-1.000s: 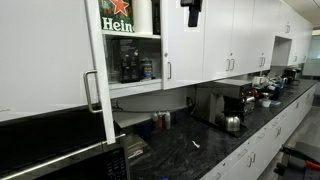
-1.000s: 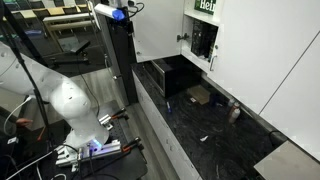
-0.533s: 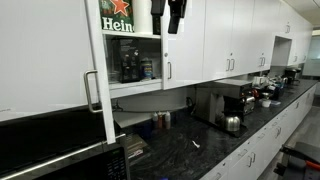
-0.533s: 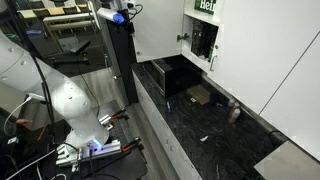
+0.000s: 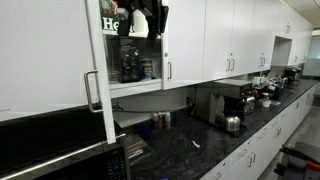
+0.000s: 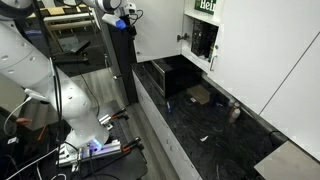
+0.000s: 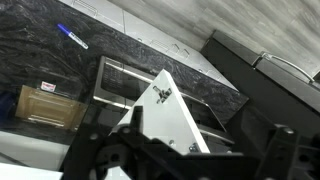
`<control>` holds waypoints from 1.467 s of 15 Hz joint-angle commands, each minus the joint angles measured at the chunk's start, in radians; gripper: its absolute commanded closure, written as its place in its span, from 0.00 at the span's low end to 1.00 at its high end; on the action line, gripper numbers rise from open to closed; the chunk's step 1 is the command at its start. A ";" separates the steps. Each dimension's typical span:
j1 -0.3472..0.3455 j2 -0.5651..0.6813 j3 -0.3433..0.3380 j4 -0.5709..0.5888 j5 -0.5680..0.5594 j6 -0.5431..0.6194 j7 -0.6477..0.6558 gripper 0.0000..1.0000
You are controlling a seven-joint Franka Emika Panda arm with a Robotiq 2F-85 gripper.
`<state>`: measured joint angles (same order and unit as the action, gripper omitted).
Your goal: Close the cabinet doors
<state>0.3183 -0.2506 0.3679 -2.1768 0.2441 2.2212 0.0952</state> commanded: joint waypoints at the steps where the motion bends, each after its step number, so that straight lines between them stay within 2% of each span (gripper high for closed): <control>1: 0.009 0.044 0.016 0.028 -0.037 0.046 0.056 0.00; 8: 0.022 0.010 0.039 -0.001 -0.083 0.112 0.123 0.00; 12: 0.025 -0.001 0.067 -0.028 -0.132 0.211 0.192 0.00; 18: 0.000 0.001 0.124 -0.086 -0.285 0.425 0.369 0.00; 22: -0.026 0.010 0.153 -0.109 -0.392 0.496 0.472 0.00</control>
<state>0.3318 -0.2332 0.4871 -2.2546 -0.0846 2.6615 0.5059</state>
